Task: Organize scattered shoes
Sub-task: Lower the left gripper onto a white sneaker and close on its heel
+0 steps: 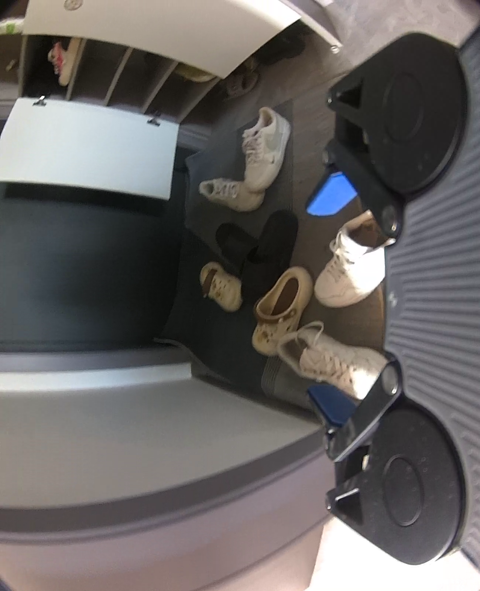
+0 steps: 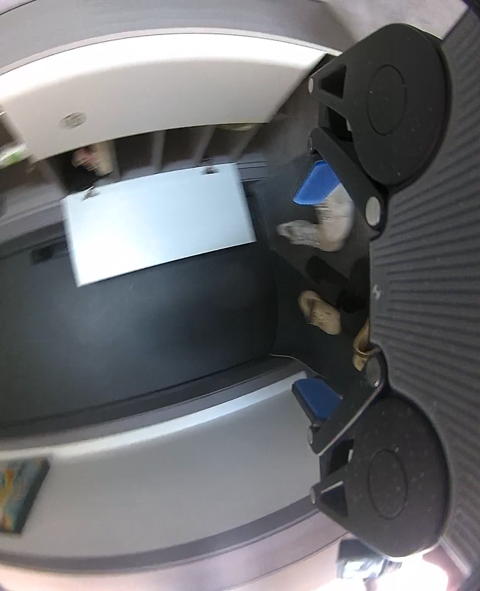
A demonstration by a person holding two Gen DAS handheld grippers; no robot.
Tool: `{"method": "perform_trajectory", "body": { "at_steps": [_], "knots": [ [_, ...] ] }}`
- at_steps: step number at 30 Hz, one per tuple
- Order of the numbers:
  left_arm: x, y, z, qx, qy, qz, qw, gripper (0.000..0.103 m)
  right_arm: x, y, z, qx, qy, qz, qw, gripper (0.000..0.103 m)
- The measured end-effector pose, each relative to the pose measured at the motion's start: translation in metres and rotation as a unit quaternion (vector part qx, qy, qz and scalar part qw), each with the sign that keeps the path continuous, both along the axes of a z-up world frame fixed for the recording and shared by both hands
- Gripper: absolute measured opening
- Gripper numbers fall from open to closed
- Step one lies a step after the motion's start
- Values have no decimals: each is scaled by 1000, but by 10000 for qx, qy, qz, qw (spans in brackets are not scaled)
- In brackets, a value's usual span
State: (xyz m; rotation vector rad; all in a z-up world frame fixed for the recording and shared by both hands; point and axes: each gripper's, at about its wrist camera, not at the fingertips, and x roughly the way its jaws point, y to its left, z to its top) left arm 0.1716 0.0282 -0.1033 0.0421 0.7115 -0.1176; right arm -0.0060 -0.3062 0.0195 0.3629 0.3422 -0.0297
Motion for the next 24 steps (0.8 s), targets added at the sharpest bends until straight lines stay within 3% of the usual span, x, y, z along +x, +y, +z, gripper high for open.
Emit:
{"method": "perform_trajectory", "body": {
  "at_steps": [6, 10, 18, 24],
  "knots": [
    [21, -12, -54, -131, 235, -94, 9996, 99, 1, 30, 0, -539, -28, 408, 9977, 103],
    [38, -26, -101, -14, 354, -337, 9988, 99, 17, 32, -7, -484, 173, 440, 9977, 103],
    [73, -45, -201, 119, 787, -527, 9954, 87, 39, 40, -22, -582, 449, 236, 9970, 103],
    [100, -55, -250, 157, 936, -703, 9930, 75, 59, 49, -31, -1036, 600, 239, 9925, 103]
  ]
}}
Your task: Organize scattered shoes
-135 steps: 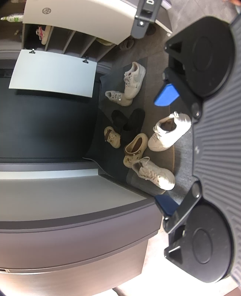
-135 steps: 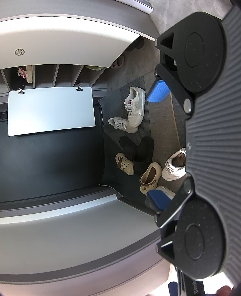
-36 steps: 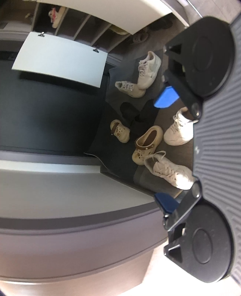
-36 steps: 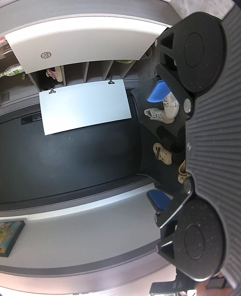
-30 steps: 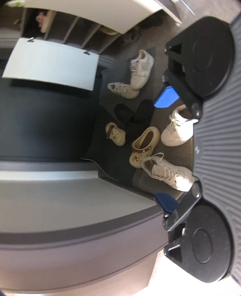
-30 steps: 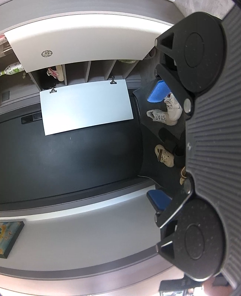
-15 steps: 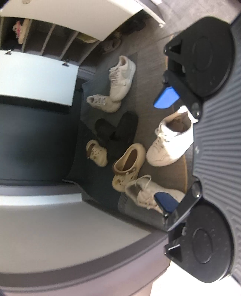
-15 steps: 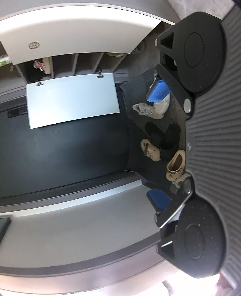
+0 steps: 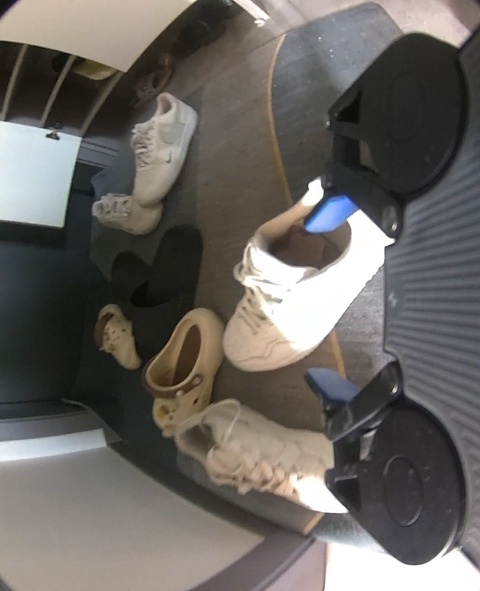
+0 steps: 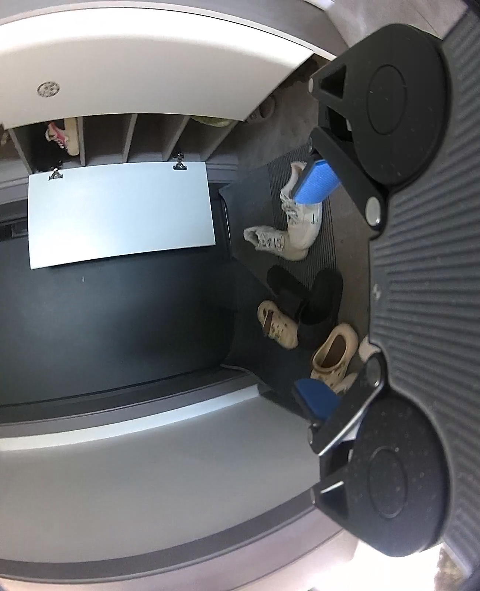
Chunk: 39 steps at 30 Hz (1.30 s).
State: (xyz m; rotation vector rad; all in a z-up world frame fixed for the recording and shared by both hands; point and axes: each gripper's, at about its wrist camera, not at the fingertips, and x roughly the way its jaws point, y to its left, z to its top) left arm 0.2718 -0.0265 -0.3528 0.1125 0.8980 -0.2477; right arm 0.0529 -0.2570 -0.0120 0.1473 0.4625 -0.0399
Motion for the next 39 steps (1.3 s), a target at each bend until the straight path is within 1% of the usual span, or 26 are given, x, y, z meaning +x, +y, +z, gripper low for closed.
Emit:
{"method": "perform_trajectory", "body": {
  "at_steps": [2, 3, 4, 6, 8, 9, 11, 13, 16, 17, 18, 19, 20, 22, 24, 26, 29, 30, 33, 36, 39],
  "knots": [
    [7, -5, -9, 155, -86, -33, 9998, 69, 8, 2, -5, -185, 107, -7, 9998, 103],
    [10, -7, -12, 255, -133, -32, 9996, 63, 13, 1, -8, -183, 163, -11, 9997, 103],
    [17, -10, -17, 264, -85, -76, 9996, 55, 18, 0, -10, -181, 218, -14, 9996, 103],
    [27, -14, -24, 129, 31, -231, 9996, 48, 25, -3, -12, -150, 288, -49, 9995, 103],
    [30, -19, -28, 54, 9, -390, 9992, 48, 31, -5, -14, -182, 318, -95, 9993, 103],
    [31, -25, -31, 61, -74, -504, 9987, 49, 33, -6, -15, -194, 331, -113, 9992, 103],
    [34, -33, -38, 157, -128, -560, 9982, 52, 40, -10, -18, -170, 385, -138, 9990, 103],
    [41, -37, -45, 215, -114, -444, 9987, 52, 44, -11, -19, -160, 414, -149, 9989, 103],
    [50, -46, -56, 519, -173, -311, 9980, 52, 51, -14, -22, -152, 486, -147, 9986, 103],
    [51, -47, -58, 560, -210, -297, 9978, 51, 52, -15, -23, -139, 508, -139, 9985, 103],
    [55, -48, -59, 588, -249, -259, 9976, 47, 54, -15, -24, -127, 529, -124, 9984, 103],
    [61, -48, -60, 599, -244, -175, 9978, 41, 54, -14, -24, -116, 536, -114, 9984, 103],
    [65, -48, -60, 568, -225, -107, 9981, 39, 55, -13, -25, -105, 544, -105, 9984, 103],
    [65, -50, -57, 597, -303, -27, 9978, 26, 57, -13, -25, -80, 561, -85, 9984, 103],
    [62, -51, -54, 691, -393, 61, 9968, 22, 56, -13, -25, -73, 561, -70, 9984, 103],
    [58, -46, -51, 617, -358, 167, 9973, 20, 53, -15, -24, -81, 546, -78, 9984, 103],
    [52, -43, -47, 695, -422, 137, 9966, 17, 46, -20, -19, -26, 476, -125, 9988, 103],
    [47, -39, -43, 662, -440, 150, 9967, 16, 43, -22, -17, -1, 447, -134, 9989, 103],
    [29, -22, -27, 558, -555, 177, 9967, 15, 36, -23, -13, 19, 379, -96, 9992, 103],
    [3, -8, -12, 605, -739, 95, 9954, 15, 30, -19, -11, 8, 322, -92, 9994, 103],
    [-26, 8, 1, 671, -884, 27, 9938, 15, 23, -15, -7, 125, 271, -20, 9996, 103]
  ]
}}
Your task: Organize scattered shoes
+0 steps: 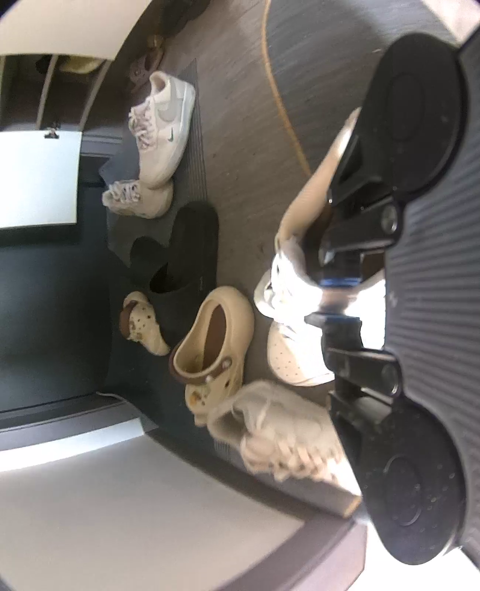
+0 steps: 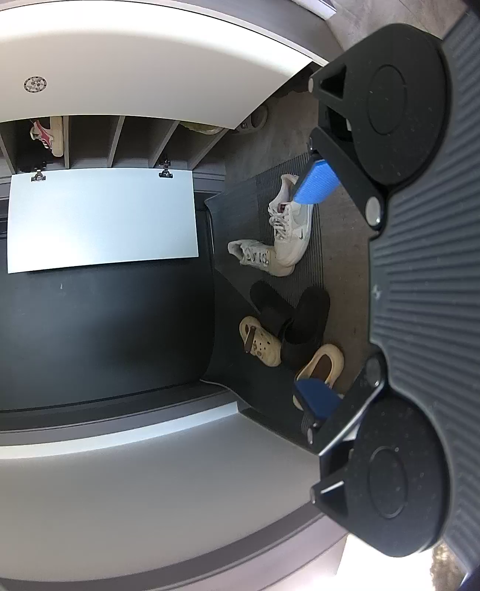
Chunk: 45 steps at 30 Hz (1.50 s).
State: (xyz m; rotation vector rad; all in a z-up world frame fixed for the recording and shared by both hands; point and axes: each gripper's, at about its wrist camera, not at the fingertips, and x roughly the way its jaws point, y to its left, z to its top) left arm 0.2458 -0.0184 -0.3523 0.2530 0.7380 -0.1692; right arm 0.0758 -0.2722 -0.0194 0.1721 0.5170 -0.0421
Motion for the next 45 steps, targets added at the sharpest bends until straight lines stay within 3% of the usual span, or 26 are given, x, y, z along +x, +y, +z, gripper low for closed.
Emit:
{"method": "perform_trajectory", "body": {
  "at_steps": [5, 13, 17, 22, 27, 33, 35, 36, 38, 39, 40, 42, 45],
  "knots": [
    [-43, 25, 6, 110, -134, -15, 9998, 15, -6, 10, 0, -20, 29, 127, 9999, 103],
    [-68, 63, -20, -144, 534, 511, 9972, 15, -7, 31, -5, -432, 207, 399, 9981, 103],
    [-80, 65, -25, -144, 540, 490, 9972, 16, -3, 38, -11, -536, 350, 474, 9968, 103],
    [-90, 63, -29, -174, 534, 415, 9976, 18, 5, 40, -15, -317, 438, 753, 9957, 103],
    [-91, 59, -37, -257, 453, 326, 9981, 20, 8, 48, -20, -412, 489, 821, 9946, 103],
    [-90, 59, -41, -320, 435, 342, 9980, 22, 13, 48, -26, 21, 714, 1184, 9904, 103],
    [-91, 61, -40, -393, 483, 253, 9977, 26, 13, 50, -26, -80, 707, 1177, 9905, 103],
    [-91, 64, -39, -504, 529, 207, 9971, 33, 14, 51, -26, -87, 717, 1164, 9906, 103],
    [-93, 75, -35, -874, 569, 195, 9944, 61, 15, 51, -27, -69, 770, 1147, 9904, 103],
    [-94, 80, -32, -1079, 556, 205, 9924, 81, 16, 51, -29, -46, 810, 1142, 9901, 103],
    [-96, 86, -28, -1262, 492, 222, 9905, 90, 16, 51, -29, -33, 826, 1140, 9900, 103],
    [-99, 95, -22, -1522, 361, 274, 9873, 92, 20, 50, -33, 70, 957, 1124, 9890, 103],
    [-97, 103, -13, -1589, 297, 395, 9861, 92, 27, 52, -40, 146, 1124, 1171, 9866, 103]
  ]
}}
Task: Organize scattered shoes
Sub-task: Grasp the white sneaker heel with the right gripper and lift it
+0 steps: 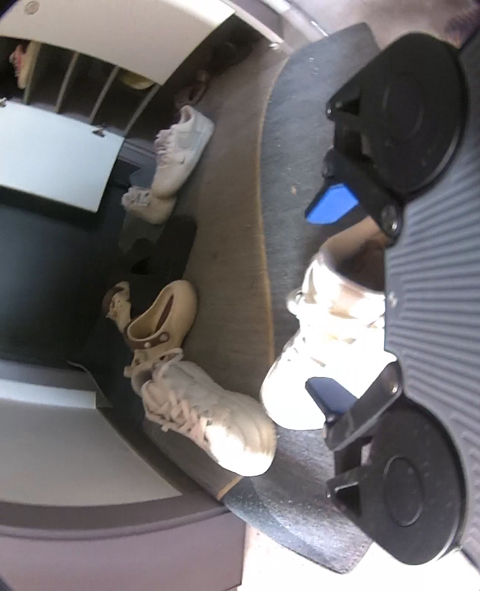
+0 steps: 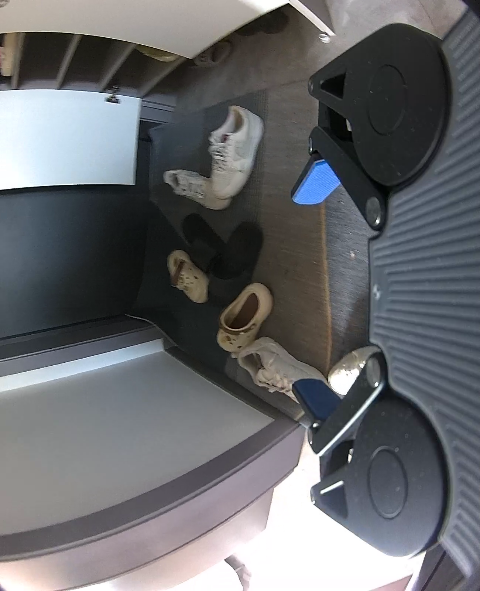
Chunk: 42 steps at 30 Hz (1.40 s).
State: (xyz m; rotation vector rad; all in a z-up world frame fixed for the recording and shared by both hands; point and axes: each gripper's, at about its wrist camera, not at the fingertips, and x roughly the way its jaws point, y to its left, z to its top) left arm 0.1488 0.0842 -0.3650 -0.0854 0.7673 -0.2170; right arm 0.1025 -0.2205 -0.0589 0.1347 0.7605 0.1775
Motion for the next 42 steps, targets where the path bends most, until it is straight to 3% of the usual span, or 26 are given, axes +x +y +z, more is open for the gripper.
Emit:
{"method": "perform_trajectory", "body": {
  "at_steps": [6, 9, 10, 13, 17, 18, 20, 21, 26, 31, 35, 42],
  "knots": [
    [13, 17, 32, -86, -207, 392, 9990, 94, 34, 23, -53, -305, 858, 573, 9942, 103],
    [15, 22, 40, -113, -242, 559, 9981, 96, 55, 53, -106, -859, 1220, 1332, 9798, 103],
    [16, 25, 41, -95, -243, 648, 9976, 96, 57, 56, -111, -902, 1250, 1381, 9783, 103],
    [17, 33, 43, -144, -230, 853, 9960, 96, 71, 81, -164, -1053, 1642, 1915, 9619, 103],
    [22, 43, 41, -345, -149, 1098, 9932, 96, 93, 124, -239, -1058, 2117, 2640, 9350, 95],
    [25, 44, 40, -380, -129, 1144, 9926, 96, 93, 128, -241, -1058, 2131, 2682, 9335, 93],
    [28, 46, 39, -407, -111, 1171, 9922, 96, 101, 153, -274, -1115, 2232, 3089, 9178, 87],
    [30, 46, 38, -398, -115, 1157, 9924, 96, 104, 157, -285, -1176, 2316, 3132, 9135, 81],
    [34, 40, 30, -208, -210, 1065, 9939, 96, 113, 175, -331, -1488, 2680, 3341, 8913, 71],
    [41, 44, 24, -328, -316, 1178, 9920, 96, 123, 184, -355, -1412, 2813, 3432, 8850, 53],
    [50, 56, 22, -502, -279, 1481, 9873, 96, 127, 190, -367, -989, 3007, 3478, 8825, 30],
    [46, 65, 32, -532, -449, 1649, 9839, 96, 126, 188, -367, -676, 3179, 3042, 8955, 26]
  ]
}}
